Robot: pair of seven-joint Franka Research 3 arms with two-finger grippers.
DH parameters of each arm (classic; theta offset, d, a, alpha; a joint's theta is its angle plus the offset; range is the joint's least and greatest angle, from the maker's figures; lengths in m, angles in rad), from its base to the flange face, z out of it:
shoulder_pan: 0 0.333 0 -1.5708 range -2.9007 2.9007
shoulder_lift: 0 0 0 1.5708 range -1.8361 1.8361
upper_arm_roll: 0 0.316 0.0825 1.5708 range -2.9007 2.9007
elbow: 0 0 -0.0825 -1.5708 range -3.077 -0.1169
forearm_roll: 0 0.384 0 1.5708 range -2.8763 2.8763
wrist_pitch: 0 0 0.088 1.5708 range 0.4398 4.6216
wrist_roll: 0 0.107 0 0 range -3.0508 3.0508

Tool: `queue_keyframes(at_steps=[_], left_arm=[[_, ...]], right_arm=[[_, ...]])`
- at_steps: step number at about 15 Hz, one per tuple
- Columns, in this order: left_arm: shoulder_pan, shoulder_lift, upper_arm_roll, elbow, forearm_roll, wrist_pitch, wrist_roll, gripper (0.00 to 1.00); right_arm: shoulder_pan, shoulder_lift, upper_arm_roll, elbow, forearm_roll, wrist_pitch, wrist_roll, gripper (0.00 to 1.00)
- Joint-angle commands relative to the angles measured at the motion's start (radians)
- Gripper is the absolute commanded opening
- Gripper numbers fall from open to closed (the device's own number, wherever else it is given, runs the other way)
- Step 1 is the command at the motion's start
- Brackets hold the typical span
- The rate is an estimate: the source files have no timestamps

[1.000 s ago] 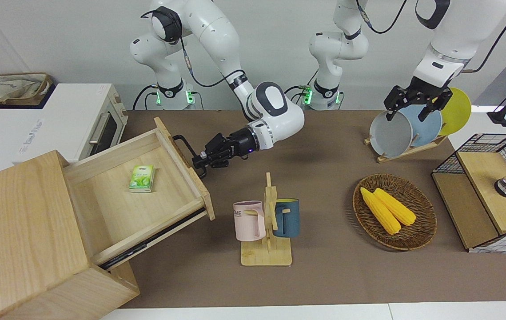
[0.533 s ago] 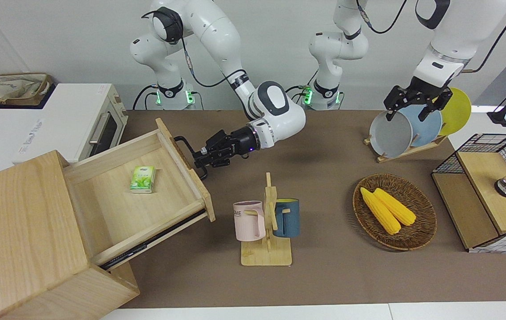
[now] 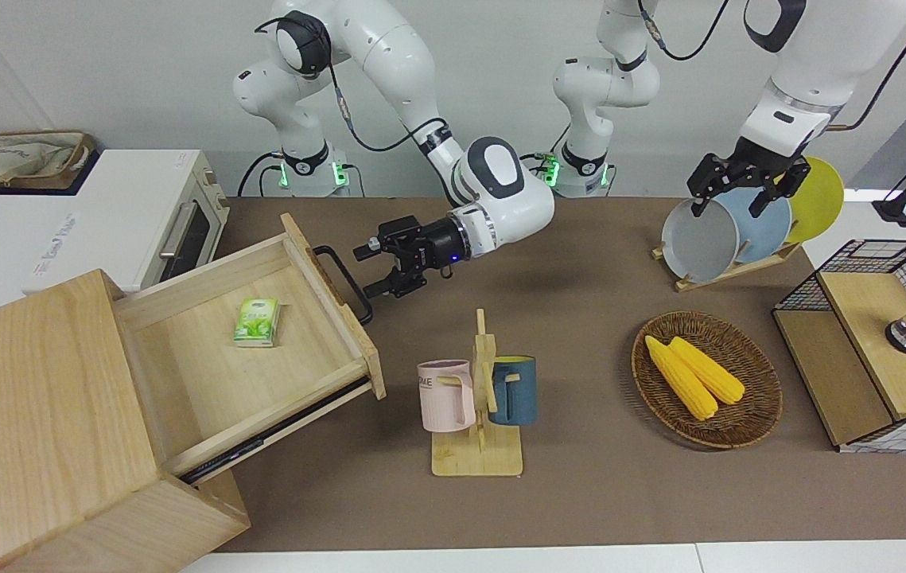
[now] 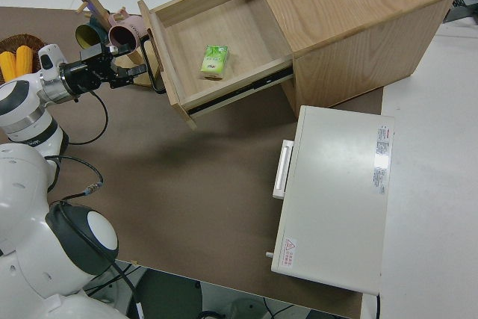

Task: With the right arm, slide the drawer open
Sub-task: 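Release the handle and lift the right gripper away from the drawer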

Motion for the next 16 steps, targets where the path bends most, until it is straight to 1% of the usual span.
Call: queue_keyframes(at_steps=[1,4,5,6,7,9,10,11,13,16], left_arm=[[-0.017,0.012,0.016,0.020,0.015,0.001,0.006,1.00],[-0.017,0.012,0.016,0.020,0.015,0.001,0.006,1.00],[-0.017,0.012,0.016,0.020,0.015,0.001,0.006,1.00],[-0.017,0.012,0.016,0.020,0.014,0.001,0.006,1.00],[-0.017,0.012,0.016,0.020,0.015,0.001,0.006,1.00],[-0.017,0.012,0.016,0.020,0.015,0.001,0.006,1.00],[-0.017,0.012,0.016,0.020,0.014,0.001,0.006,1.00],[-0.017,0.012,0.016,0.020,0.015,0.001,0.006,1.00],[-0.017,0.012,0.016,0.020,0.014,0.001,0.006,1.00],[-0.017,0.012,0.016,0.020,0.015,0.001,0.006,1.00]], right_arm=[[0.005,-0.015,0.001,0.011,0.064,-0.010,0.044,0.981],[0.004,-0.018,0.019,0.093,0.158,-0.015,0.044,0.981],[-0.001,-0.024,0.031,0.108,0.176,-0.015,0.040,0.981],[-0.008,-0.030,0.053,0.117,0.195,-0.016,0.040,0.981],[-0.016,-0.048,0.070,0.122,0.210,-0.013,0.038,0.981],[-0.022,-0.089,0.070,0.127,0.291,-0.004,0.033,0.981],[-0.034,-0.112,0.070,0.137,0.341,-0.004,0.030,0.981],[-0.050,-0.140,0.071,0.139,0.397,-0.001,0.021,0.981],[-0.090,-0.204,0.071,0.139,0.506,0.025,-0.008,0.981],[-0.175,-0.287,0.071,0.139,0.668,0.059,-0.065,0.981]])
